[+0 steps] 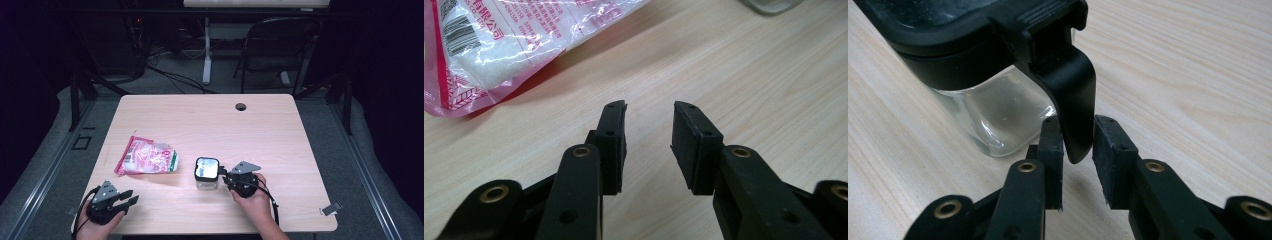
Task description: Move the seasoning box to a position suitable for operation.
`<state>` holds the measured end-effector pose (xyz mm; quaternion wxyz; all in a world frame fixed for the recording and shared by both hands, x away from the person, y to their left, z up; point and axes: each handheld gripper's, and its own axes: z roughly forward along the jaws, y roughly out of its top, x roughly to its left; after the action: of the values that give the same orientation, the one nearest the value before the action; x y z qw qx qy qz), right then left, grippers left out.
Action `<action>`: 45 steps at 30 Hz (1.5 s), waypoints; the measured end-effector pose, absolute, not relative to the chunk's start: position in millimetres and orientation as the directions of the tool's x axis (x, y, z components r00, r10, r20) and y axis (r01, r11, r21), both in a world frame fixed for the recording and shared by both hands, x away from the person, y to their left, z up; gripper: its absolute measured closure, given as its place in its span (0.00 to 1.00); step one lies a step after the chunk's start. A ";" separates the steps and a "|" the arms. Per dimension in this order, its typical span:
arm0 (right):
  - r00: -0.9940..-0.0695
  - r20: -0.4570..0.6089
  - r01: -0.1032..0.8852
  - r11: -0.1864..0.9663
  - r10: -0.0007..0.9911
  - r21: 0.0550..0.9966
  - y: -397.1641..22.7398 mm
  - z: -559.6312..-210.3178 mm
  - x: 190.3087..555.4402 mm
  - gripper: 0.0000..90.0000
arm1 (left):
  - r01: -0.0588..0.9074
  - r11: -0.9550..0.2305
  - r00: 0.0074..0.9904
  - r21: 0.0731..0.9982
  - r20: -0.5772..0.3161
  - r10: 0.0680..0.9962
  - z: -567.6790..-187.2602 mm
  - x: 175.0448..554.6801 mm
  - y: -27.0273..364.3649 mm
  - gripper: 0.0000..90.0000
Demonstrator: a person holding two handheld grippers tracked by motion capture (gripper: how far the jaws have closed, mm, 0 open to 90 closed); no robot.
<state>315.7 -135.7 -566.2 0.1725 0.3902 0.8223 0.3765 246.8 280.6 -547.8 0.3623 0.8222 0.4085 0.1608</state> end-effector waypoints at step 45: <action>-0.645 0.043 0.521 0.398 0.763 0.756 -166.5 -541.8 288.5 0.76 | 0.452 -0.500 0.751 0.738 -0.012 0.661 -529.3 280.1 220.3 0.79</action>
<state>288.5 -166.5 -541.8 0.1573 0.3908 0.8210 0.3853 280.1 220.3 -529.3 0.3796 0.8551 0.3254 0.1372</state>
